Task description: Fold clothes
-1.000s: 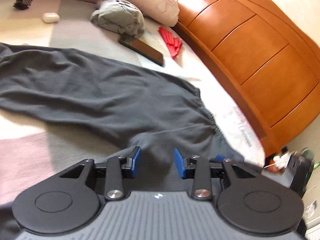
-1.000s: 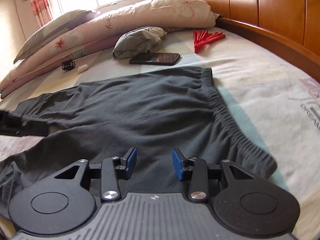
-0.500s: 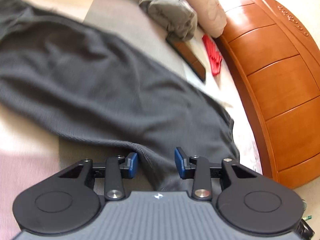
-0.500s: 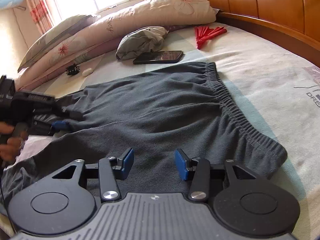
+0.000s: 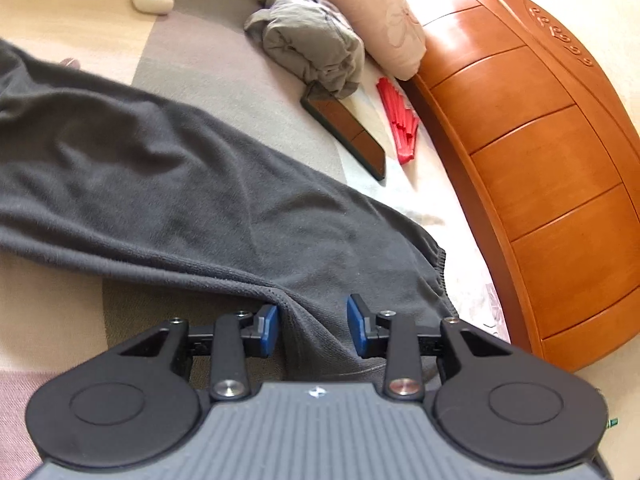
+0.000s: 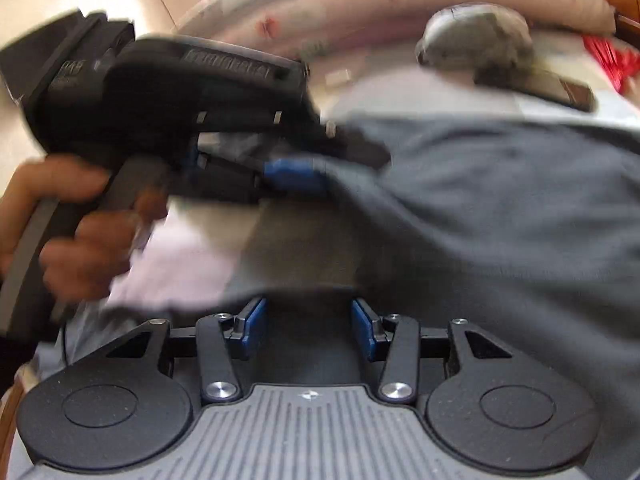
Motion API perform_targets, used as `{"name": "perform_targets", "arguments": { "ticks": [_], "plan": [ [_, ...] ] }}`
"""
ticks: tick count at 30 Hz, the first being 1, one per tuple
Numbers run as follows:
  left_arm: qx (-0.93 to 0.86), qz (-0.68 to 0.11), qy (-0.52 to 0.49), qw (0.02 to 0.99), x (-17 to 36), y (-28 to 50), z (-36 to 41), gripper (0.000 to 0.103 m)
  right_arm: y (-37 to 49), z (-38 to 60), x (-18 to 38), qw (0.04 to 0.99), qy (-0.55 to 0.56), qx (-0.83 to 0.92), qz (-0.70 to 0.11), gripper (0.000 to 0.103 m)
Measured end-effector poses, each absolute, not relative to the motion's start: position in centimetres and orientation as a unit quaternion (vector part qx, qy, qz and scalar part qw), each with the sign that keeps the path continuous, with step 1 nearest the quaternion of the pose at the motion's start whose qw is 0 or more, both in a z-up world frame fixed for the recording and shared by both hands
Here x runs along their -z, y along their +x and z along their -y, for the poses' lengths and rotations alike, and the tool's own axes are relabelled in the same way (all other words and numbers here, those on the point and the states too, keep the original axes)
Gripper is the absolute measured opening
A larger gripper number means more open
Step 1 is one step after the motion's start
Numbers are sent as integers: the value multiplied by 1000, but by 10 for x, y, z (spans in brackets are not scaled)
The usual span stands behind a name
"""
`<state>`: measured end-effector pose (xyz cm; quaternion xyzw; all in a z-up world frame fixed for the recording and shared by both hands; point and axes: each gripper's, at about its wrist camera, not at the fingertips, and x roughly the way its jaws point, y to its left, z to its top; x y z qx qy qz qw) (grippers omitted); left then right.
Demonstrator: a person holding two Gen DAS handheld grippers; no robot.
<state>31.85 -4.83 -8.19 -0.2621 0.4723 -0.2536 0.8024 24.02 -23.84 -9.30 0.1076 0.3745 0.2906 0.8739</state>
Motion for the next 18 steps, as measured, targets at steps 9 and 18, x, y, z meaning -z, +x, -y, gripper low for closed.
{"name": "perform_targets", "arguments": {
  "ticks": [9,18],
  "plan": [
    [262,-484,-180,815,68,263,23,37,181,273,72,884,65,-246,-392,55],
    [259,-450,-36,854,46,160,18,43,103,291,77,896,-4,-187,-403,59]
  ]
}}
